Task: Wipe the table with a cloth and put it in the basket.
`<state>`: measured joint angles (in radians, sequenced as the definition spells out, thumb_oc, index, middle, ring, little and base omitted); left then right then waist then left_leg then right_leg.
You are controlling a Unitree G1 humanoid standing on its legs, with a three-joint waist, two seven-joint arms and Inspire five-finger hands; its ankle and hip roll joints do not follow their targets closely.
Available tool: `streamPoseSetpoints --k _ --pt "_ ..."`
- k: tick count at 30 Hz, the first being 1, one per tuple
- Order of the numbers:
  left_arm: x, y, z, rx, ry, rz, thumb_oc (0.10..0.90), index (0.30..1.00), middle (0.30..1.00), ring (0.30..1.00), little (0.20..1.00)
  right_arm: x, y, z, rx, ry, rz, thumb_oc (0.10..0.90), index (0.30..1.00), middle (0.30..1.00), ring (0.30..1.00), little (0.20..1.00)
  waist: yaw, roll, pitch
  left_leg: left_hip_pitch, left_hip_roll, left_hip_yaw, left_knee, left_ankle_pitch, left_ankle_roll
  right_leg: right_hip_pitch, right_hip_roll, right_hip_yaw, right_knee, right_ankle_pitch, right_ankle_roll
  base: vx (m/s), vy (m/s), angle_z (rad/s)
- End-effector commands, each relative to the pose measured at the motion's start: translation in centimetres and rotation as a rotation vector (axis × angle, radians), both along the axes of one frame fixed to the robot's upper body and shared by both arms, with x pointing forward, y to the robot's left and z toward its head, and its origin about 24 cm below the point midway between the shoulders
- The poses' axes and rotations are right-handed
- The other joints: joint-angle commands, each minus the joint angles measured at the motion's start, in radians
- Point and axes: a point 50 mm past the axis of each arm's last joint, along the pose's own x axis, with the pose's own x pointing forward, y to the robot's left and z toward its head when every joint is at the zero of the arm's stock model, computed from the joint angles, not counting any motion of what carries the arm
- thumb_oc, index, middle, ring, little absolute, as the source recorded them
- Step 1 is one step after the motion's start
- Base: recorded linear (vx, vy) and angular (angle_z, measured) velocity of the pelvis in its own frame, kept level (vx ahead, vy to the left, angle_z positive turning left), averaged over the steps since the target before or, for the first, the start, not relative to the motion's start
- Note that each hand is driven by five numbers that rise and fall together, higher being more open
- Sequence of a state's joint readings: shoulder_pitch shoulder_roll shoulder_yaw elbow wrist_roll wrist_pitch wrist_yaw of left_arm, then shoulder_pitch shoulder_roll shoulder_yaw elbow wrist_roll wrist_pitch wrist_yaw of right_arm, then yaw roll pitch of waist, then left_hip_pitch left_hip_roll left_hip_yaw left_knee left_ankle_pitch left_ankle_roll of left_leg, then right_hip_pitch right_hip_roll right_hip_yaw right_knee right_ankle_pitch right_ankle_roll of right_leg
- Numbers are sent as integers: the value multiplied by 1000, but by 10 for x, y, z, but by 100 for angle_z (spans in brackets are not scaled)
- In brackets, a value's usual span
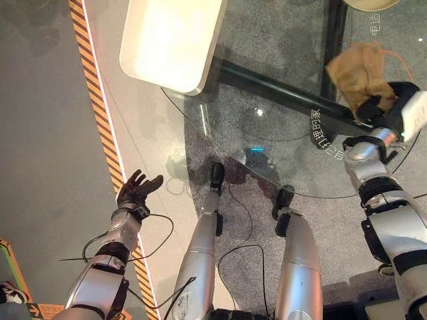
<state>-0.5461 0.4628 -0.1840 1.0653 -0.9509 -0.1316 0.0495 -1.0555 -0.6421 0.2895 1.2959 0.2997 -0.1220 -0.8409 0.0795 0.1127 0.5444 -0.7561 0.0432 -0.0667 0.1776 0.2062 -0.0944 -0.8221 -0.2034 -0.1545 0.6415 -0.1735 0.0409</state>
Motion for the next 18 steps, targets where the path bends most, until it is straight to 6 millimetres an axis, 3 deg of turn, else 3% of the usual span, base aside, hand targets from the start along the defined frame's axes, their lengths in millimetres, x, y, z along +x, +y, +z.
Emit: streamPoseSetpoints --k 1,11,18 --pt "-11 44 13 37 -9 122 800 900 900 900 900 -56 -77 14 27 -101 -344 100 300 300 300 200 -26 -29 -24 -19 -20 66 204 -219 69 22 48 24 -205 149 42 0 0 0" --pt "-6 56 26 45 -17 138 800 900 900 900 900 -62 -85 17 75 -132 -373 100 300 300 300 200 -37 -46 -24 -12 -13 68 186 -217 61 27 51 28 -228 157 49 -2 -3 -3" --pt "-2 61 34 52 -23 136 800 900 900 900 900 -50 -73 27 32 -153 -298 100 300 300 300 200 -35 -52 -24 -5 -13 67 171 -214 56 36 50 24 -244 158 51 0 0 0"
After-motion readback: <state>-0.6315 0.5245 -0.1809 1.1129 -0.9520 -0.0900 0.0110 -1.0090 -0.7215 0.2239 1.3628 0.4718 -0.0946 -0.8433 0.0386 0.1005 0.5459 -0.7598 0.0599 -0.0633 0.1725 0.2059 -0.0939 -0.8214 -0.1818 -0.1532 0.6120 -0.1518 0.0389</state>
